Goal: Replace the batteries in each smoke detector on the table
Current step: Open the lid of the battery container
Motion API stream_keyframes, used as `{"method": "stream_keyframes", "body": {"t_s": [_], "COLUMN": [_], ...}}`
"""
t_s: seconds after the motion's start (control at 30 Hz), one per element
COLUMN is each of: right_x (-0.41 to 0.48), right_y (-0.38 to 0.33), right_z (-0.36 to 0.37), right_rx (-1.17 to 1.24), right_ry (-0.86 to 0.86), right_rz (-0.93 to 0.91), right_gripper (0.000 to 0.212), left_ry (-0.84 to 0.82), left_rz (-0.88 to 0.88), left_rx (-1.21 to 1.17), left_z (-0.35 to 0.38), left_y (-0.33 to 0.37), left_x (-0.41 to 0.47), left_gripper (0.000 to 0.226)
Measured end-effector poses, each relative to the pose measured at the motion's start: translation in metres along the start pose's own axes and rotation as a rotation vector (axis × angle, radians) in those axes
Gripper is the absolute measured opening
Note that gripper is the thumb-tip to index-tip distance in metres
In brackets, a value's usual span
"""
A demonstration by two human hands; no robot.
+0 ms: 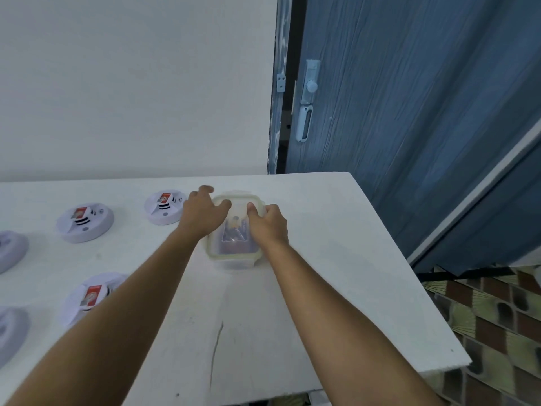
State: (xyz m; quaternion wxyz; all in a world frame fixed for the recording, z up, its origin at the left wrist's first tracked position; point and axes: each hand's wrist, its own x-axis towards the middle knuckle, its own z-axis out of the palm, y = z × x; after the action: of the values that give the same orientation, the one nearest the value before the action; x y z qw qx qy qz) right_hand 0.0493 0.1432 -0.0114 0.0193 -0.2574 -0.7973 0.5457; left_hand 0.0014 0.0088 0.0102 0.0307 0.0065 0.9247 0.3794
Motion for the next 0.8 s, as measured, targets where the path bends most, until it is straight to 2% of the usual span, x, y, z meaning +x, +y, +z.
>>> {"method": "stream_keyframes", "body": {"t_s": [0.07, 0.13, 0.23, 0.37, 0.5, 0.67, 0.8], "right_x": [0.002, 0.004, 0.006, 0.001, -0.009, -0.029, -0.05], "right_y": [-0.001, -0.002, -0.002, -0.004, -0.009, -0.018, -0.014], "right_z": [-0.001, -0.003, -0.005, -0.01, -0.017, -0.041, -0.061], "right_rx": [0.024, 0.028, 0.018, 0.017, 0.024, 0.064, 0.224], "right_ry": [0.015, 0.022, 0.038, 0.011, 0.035, 0.096, 0.069], "right_rz": [0.013, 0.016, 0.002, 0.073, -0.001, -0.182, -0.279], "right_gripper": [0.05, 0.051, 0.051, 0.051, 0.043, 0.045, 0.036], "left_ry": [-0.022, -0.038, -0.018, 0.033, 0.146, 0.259, 0.265], "left_rz": [-0.119, -0.164, -0.164, -0.161, -0.085, 0.074, 0.222], "left_rx": [-0.062, -0.086, -0.084, -0.1, -0.071, -0.168, -0.1], "left_z": [-0.005, -0.006, -0.006, -0.007, -0.013, -0.035, -0.056], "left_y": [-0.003, -0.009, -0.014, -0.017, -0.012, 0.003, 0.009], "left_x": [-0.012, -0.018, -0.028, -0.032, -0.04, -0.061, -0.084], "left_gripper": [0.055, 0.036, 0.045, 0.051, 0.066, 0.056, 0.043]}}
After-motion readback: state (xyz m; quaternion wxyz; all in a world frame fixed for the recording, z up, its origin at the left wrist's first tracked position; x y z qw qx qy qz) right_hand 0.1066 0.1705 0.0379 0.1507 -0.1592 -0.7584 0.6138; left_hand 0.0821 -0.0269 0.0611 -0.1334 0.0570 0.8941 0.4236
